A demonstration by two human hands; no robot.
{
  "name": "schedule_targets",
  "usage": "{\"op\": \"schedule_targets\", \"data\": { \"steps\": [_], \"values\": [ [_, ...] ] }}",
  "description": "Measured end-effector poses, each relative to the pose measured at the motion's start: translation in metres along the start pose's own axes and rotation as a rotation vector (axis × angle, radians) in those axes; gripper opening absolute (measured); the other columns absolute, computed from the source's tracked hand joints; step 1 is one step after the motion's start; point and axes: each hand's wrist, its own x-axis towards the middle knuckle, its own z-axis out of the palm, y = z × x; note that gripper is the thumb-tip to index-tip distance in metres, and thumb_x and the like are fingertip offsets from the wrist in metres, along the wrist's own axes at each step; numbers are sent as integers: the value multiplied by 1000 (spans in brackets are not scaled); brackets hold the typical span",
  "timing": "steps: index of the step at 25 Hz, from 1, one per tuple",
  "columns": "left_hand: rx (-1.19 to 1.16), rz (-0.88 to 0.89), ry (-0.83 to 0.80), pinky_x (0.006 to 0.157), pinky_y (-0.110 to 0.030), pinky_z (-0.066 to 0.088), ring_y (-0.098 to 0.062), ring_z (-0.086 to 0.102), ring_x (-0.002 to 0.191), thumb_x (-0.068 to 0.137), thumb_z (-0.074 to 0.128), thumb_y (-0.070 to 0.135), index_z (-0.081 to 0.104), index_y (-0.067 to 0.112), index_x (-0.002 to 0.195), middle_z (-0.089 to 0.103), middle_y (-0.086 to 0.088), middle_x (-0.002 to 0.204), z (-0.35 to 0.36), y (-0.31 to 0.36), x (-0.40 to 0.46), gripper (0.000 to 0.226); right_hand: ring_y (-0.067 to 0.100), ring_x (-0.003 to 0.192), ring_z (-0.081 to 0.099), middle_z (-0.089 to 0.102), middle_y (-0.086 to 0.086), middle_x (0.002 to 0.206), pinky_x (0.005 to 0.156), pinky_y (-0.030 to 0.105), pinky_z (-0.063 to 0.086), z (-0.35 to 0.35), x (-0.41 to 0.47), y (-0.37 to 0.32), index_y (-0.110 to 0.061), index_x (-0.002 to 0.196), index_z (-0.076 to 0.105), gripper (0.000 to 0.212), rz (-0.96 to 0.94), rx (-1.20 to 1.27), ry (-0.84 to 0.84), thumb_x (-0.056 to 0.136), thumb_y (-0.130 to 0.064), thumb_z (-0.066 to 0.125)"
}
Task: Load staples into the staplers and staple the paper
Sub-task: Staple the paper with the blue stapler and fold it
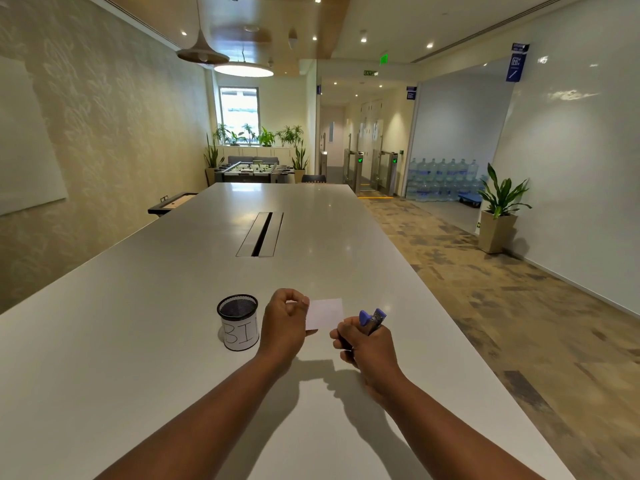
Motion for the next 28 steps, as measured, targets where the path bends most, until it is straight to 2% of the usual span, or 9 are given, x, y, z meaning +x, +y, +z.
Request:
{"op": "schedule_targets", "data": {
  "steps": [3,7,10,13,15,18,20,25,28],
  "values": [
    [-78,-75,-149,70,-35,64,-27,75,90,98,64,8,52,23,111,75,-12,96,-7,-3,1,23,12,65,66,76,6,78,58,25,52,0,0,-1,-2,91,73,15,-2,-1,42,95,-15,66],
    [-96,-32,-115,66,-31,62,-28,72,87,96,64,3,60,17,98,71,-13,97,-10,-4,6,15,12,49,47,63,6,70,48,25,43,-1,1,-2,-8,99,65,15,-29,-64,-6,92,-20,71],
    [-158,-37,-90,65,-29,61,-17,74,81,94,68,1,70,16,95,72,-8,103,-11,-3,10,15,11,49,36,46,-5,63,45,25,36,0,-2,1,-26,111,50,35,26,-49,-102,89,-35,76],
    [-183,-59,-90,65,-28,60,-13,69,70,90,73,2,70,18,100,71,2,82,-11,-2,13,19,12,50,34,50,-3,72,46,25,31,5,-7,4,-33,113,46,39,57,-51,-199,90,-55,68],
    [-163,-52,-103,63,-25,59,-10,61,61,88,75,3,70,19,101,60,7,63,-11,-3,13,20,12,49,36,56,1,79,46,25,30,8,-9,4,-31,115,47,42,61,-40,-245,89,-62,61],
    [-131,-32,-128,62,-23,58,-9,56,56,89,73,2,71,18,100,49,5,59,-11,-6,12,19,13,50,48,62,1,88,48,26,39,11,-11,4,-27,115,51,43,36,-60,-279,91,-62,58],
    [-101,-13,-149,62,-21,56,-9,55,59,91,70,3,71,20,99,48,6,58,-11,-7,9,18,13,61,59,66,-2,92,54,28,46,13,-11,2,-23,113,56,45,25,-42,-259,89,-59,64],
    [-83,2,-206,68,-22,56,-19,73,81,98,62,3,61,22,109,78,6,81,-14,-1,3,22,11,82,66,72,-11,84,65,28,53,11,-5,-5,-22,106,68,45,37,9,-191,77,-56,75],
    [-62,1,-212,68,-21,57,-19,75,83,98,64,6,55,23,112,80,-3,93,-15,3,0,24,10,83,66,74,-9,87,67,28,54,11,-2,-7,-30,108,70,45,9,42,-200,73,-56,78]
  ]
}}
